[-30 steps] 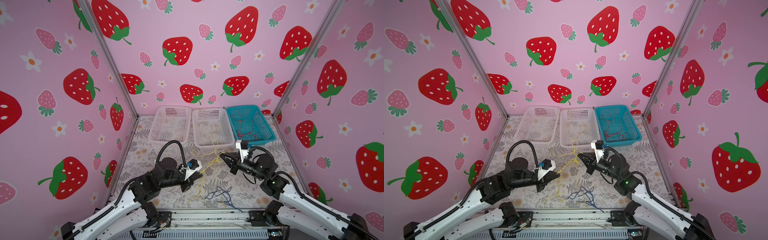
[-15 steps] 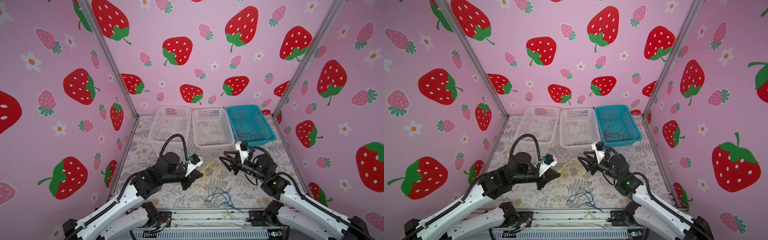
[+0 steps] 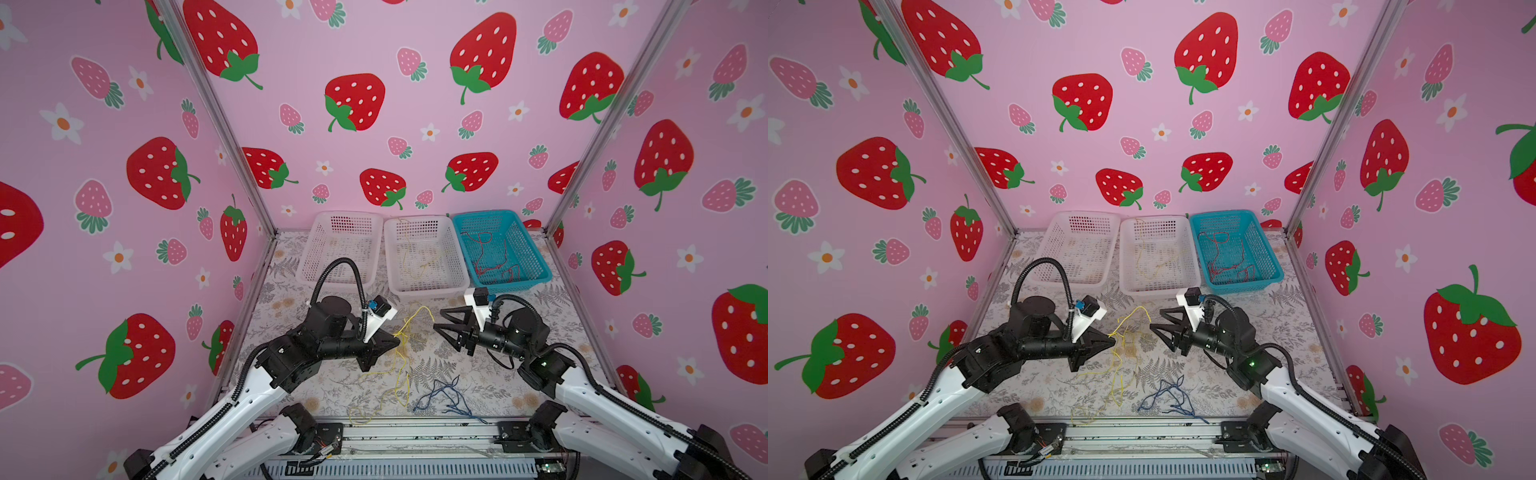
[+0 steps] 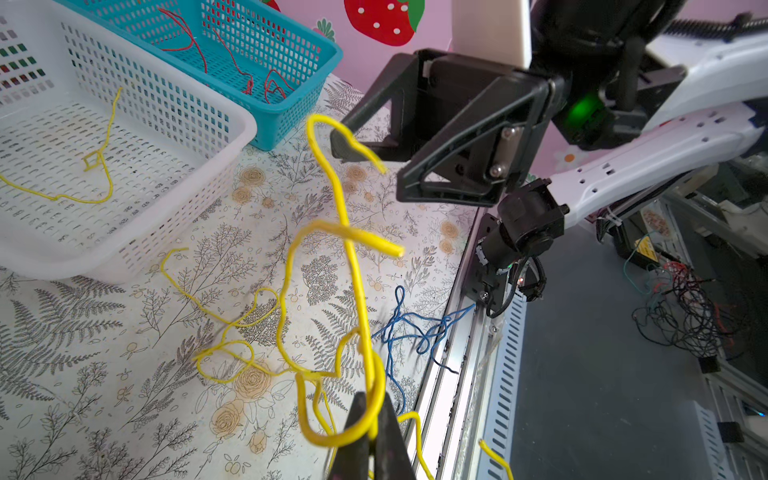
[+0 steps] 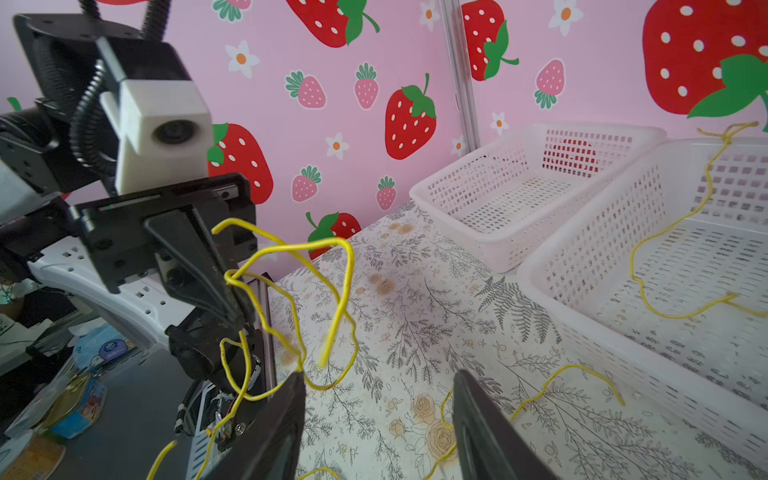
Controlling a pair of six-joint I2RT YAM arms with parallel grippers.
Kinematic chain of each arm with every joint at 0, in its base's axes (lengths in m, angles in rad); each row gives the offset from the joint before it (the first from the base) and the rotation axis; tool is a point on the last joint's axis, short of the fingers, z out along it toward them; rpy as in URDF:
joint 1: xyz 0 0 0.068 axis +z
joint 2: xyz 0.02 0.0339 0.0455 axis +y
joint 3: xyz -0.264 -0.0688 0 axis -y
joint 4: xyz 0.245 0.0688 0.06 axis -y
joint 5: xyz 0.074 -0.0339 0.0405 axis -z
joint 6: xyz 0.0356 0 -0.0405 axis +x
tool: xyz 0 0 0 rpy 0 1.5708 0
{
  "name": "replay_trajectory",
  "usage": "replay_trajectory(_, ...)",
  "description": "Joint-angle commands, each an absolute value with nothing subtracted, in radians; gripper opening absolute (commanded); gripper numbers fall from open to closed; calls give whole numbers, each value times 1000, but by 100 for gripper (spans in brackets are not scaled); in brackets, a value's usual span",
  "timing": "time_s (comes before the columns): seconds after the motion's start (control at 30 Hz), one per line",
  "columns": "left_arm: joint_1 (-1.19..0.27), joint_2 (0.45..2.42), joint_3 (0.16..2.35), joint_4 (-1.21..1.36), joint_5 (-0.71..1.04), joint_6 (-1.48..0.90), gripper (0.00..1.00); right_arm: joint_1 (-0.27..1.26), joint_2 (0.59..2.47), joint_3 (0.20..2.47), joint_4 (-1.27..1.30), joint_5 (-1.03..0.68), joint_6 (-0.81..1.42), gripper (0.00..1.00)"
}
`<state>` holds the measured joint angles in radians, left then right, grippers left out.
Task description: Untangle the cables
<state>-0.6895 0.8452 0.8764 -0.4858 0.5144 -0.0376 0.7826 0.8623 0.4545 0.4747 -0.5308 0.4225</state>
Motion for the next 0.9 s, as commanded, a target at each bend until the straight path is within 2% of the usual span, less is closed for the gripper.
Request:
replay_trajectory(0.0, -669, 859, 903, -371, 631, -112, 0, 794, 861, 422, 624, -590, 451, 58)
replay_trajectory(0.13, -669, 868, 889, -313, 677, -158, 0, 814, 903, 402, 724, -622, 475, 58)
replay_trajectory(0.33, -669, 851, 859, -235, 724, -220, 0, 887, 943, 364, 856, -506, 486, 58)
replay_trajectory(0.53, -669, 876, 852, -227, 751, -240, 0, 1017, 962, 412, 805, -340, 357, 56)
replay_trajectory(0.87, -668, 900, 853, -233, 794, -243, 0, 1024, 988, 431, 813, -238, 321, 52)
